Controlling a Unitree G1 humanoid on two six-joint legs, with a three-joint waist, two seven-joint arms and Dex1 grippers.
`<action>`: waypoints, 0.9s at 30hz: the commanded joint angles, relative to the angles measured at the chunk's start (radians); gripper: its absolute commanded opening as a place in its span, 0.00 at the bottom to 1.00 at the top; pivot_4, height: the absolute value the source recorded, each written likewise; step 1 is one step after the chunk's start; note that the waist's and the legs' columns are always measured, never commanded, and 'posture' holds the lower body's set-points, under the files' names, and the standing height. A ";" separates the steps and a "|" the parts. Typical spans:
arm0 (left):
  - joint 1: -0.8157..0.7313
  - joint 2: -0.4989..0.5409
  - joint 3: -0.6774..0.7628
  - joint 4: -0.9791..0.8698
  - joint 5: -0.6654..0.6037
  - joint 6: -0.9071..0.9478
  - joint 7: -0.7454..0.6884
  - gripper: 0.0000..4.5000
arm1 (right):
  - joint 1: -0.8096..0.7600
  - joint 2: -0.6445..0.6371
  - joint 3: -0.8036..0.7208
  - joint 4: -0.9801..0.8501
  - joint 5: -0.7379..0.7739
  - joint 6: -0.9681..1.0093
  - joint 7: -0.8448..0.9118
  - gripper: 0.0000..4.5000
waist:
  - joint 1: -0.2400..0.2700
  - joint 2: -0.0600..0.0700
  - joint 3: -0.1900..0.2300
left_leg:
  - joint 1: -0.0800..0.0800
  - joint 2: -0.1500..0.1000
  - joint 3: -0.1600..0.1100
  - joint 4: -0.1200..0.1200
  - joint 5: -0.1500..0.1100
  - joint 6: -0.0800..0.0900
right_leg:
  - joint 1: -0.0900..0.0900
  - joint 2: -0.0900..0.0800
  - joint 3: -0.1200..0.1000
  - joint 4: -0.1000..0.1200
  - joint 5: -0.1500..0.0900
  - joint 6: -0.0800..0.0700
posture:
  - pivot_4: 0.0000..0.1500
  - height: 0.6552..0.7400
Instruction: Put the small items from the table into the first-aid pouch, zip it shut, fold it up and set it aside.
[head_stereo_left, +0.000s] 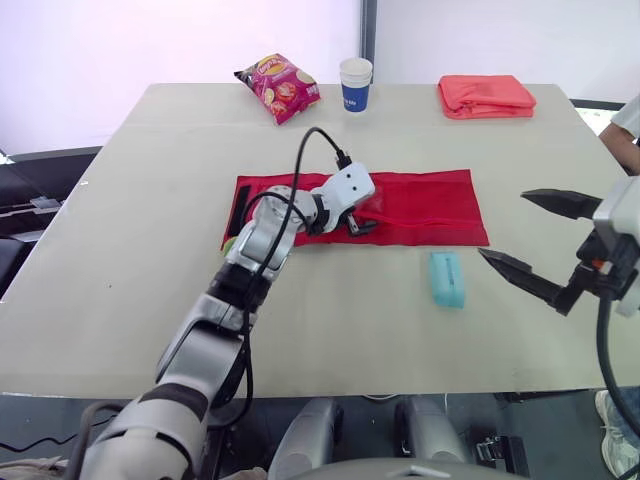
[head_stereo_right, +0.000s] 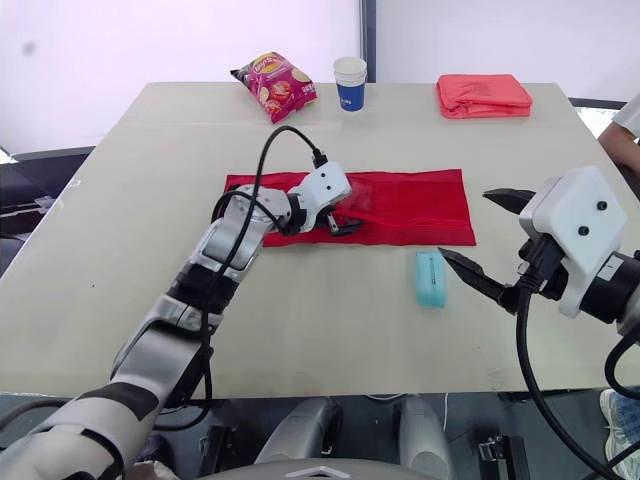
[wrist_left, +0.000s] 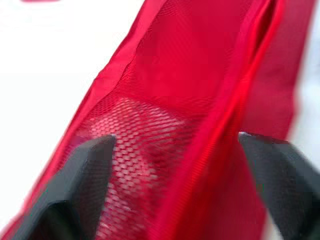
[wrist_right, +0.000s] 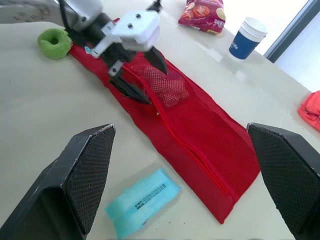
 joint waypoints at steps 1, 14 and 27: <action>-0.063 0.002 -0.030 0.155 0.052 -0.168 0.017 0.47 | -0.002 -0.021 0.001 -0.001 0.032 -0.035 -0.042 1.00 | 0.001 0.000 0.000 | 0.000 0.000 0.000 0.000 0.000 0.000 | 0.000 0.000 0.000 -0.001 0.000 0.000 | 1.00 1.00; 0.052 0.141 0.030 0.070 -0.021 -0.312 -0.190 0.01 | 0.066 -0.059 0.015 -0.010 0.089 -0.074 -0.123 1.00 | -0.004 0.000 0.000 | 0.000 0.000 -0.001 -0.001 -0.001 0.001 | 0.003 0.000 -0.001 -0.006 0.001 0.002 | 1.00 1.00; 0.076 0.138 0.190 -0.084 -0.269 0.014 -0.294 0.40 | 0.121 -0.076 0.029 0.016 0.051 -0.115 -0.084 1.00 | -0.001 0.000 0.000 | 0.000 0.000 -0.004 0.001 -0.001 0.002 | 0.005 0.001 -0.004 -0.007 0.001 0.003 | 1.00 1.00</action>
